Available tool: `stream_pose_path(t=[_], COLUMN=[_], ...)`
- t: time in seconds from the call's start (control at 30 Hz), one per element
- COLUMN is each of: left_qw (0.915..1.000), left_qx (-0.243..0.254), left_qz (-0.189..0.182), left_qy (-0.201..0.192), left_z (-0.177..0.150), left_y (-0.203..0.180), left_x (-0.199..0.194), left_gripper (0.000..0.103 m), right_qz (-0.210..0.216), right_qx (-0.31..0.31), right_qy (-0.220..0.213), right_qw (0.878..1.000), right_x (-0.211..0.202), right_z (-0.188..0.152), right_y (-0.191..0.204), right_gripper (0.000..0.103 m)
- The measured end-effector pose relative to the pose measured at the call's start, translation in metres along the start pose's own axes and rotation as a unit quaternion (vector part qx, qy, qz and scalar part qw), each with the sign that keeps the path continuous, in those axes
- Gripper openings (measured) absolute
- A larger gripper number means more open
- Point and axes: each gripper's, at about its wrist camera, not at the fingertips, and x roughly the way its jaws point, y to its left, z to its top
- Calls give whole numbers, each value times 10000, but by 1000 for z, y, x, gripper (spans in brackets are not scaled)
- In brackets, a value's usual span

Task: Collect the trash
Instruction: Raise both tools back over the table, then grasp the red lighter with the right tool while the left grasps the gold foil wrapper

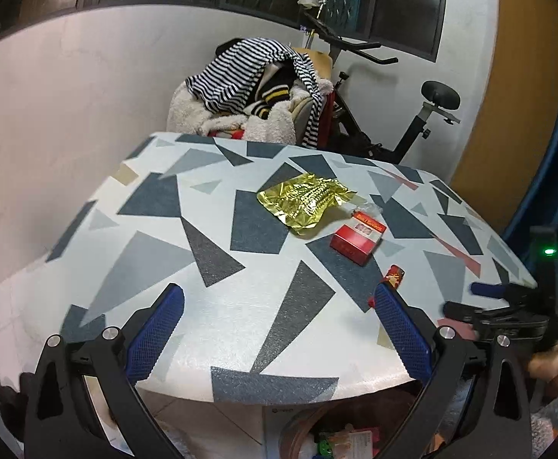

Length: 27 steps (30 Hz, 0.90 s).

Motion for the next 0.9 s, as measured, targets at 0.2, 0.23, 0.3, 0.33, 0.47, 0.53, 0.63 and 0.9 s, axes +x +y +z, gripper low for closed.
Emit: stream_pose_path(t=[0.2, 0.23, 0.3, 0.33, 0.47, 0.53, 0.63, 0.9], left_qw=[9996, 9995, 9991, 9990, 9984, 9984, 9987, 9977], left_qx=[-196, -222, -292, -329, -412, -387, -319, 277], left_qz=[112, 132, 181, 184, 210, 225, 186, -29], left_qy=[147, 177, 233, 253, 318, 333, 359, 610], left_z=[2, 2, 2, 2, 3, 4, 6, 24], left_y=[15, 18, 24, 26, 34, 35, 34, 3], left_x=[15, 17, 21, 22, 26, 28, 33, 77], left_gripper=[97, 97, 97, 97, 97, 97, 97, 81], right_qz=[161, 132, -9, -151, -644, -752, -630, -439], right_qx=[438, 508, 559, 552, 349, 119, -266, -715], right_qy=[273, 343, 438, 473, 444, 415, 425, 133], right_qw=[9985, 9980, 9975, 9972, 9963, 9962, 9968, 9964], right_x=[35, 42, 50, 55, 64, 68, 66, 49], right_z=[17, 21, 26, 30, 37, 39, 39, 43], right_y=[27, 32, 38, 42, 53, 55, 50, 9], right_gripper=[85, 83, 78, 75, 61, 53, 31, 26])
